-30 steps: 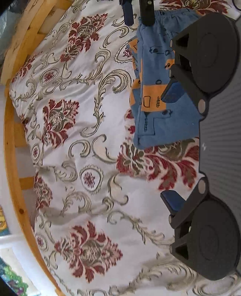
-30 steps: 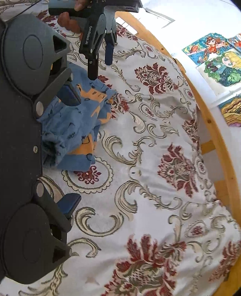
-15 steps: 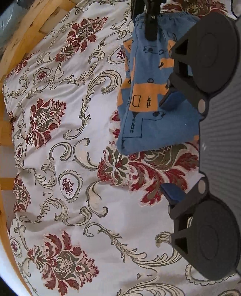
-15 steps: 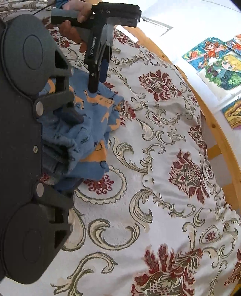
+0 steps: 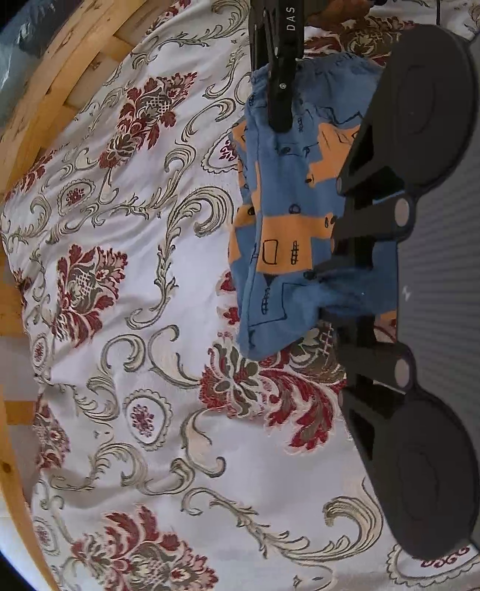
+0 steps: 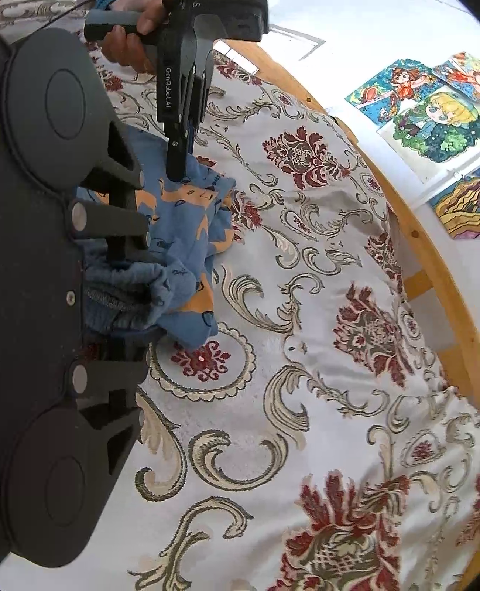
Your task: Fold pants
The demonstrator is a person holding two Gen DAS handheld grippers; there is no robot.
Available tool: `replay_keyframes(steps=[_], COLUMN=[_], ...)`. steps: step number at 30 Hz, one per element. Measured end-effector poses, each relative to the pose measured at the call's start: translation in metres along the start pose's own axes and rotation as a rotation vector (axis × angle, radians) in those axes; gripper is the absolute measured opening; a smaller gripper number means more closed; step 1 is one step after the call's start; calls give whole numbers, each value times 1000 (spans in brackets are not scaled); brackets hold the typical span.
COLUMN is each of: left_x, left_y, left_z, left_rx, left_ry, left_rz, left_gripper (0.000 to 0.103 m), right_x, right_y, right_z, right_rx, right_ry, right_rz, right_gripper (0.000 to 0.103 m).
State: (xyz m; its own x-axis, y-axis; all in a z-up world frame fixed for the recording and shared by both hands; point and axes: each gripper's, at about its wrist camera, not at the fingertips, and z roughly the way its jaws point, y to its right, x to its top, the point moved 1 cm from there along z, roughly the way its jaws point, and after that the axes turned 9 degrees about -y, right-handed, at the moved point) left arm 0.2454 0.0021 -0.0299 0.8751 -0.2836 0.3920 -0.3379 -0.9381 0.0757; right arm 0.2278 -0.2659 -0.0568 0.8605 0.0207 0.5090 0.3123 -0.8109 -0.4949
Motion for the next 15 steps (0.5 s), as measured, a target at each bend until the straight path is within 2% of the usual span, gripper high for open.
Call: replay_keyframes(steps=[5,15], left_x=[-1,-3], left_y=[8,15], left_z=[-5,-20], left_rx=[31,35], left_ry=[15,59], left_rz=[21,21], left_gripper=[12,9], right_x=[-3,-12], right_y=[-15,-26], right_z=[-9,-21], right_rx=[-42,-69], right_ry=[46,95], right_rz=[-47,-49], right_gripper=[23,21])
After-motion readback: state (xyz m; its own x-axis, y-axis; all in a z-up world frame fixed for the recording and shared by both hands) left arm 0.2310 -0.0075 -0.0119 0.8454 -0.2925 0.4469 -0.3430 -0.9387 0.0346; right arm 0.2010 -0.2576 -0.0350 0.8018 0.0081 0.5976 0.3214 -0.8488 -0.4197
